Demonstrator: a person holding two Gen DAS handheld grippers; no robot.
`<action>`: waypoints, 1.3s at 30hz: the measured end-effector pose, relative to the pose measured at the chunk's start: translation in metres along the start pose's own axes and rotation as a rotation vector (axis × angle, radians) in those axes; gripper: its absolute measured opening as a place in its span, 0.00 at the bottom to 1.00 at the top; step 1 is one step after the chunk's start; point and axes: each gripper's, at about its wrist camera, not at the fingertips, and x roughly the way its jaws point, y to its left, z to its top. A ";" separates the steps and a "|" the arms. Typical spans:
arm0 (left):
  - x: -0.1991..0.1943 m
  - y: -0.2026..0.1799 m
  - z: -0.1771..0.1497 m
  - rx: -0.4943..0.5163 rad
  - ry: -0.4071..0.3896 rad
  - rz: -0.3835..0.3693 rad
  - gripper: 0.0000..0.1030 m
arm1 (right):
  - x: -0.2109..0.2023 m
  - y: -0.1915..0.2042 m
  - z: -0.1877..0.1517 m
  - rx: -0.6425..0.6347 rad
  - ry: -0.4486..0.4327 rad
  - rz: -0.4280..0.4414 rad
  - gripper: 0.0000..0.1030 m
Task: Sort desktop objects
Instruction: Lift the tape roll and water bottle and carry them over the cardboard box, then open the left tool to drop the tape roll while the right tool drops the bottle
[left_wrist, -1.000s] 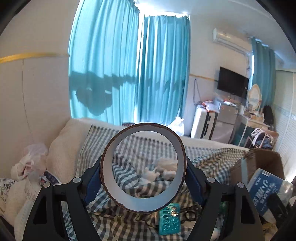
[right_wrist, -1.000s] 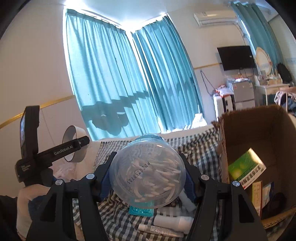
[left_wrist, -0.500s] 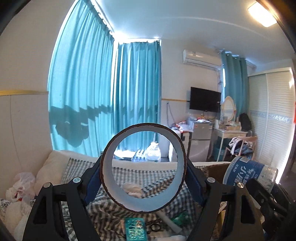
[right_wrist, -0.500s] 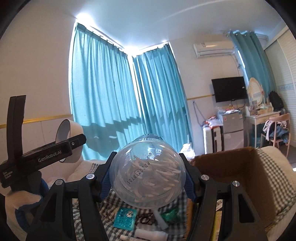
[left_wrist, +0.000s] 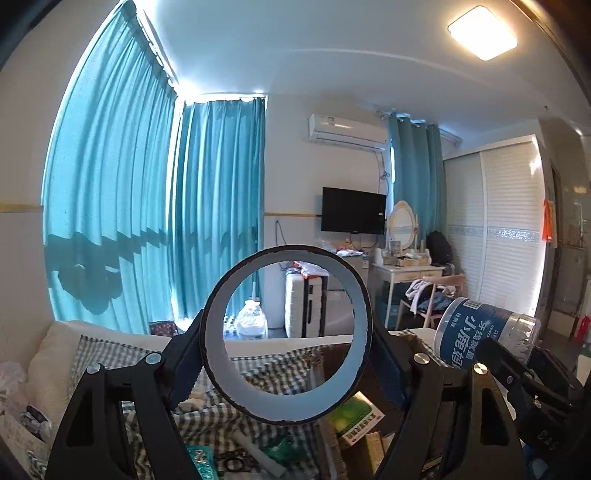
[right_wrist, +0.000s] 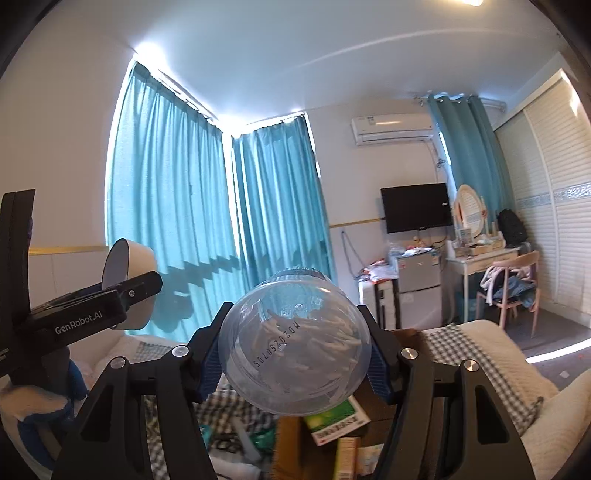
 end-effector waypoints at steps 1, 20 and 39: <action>0.004 -0.007 -0.001 0.006 0.004 -0.016 0.78 | 0.000 -0.007 0.001 0.004 0.005 -0.011 0.61; 0.103 -0.090 -0.060 0.092 0.205 -0.214 0.78 | 0.034 -0.082 -0.031 0.069 0.135 -0.120 0.61; 0.191 -0.108 -0.152 0.130 0.451 -0.255 0.78 | 0.106 -0.114 -0.099 0.096 0.385 -0.196 0.62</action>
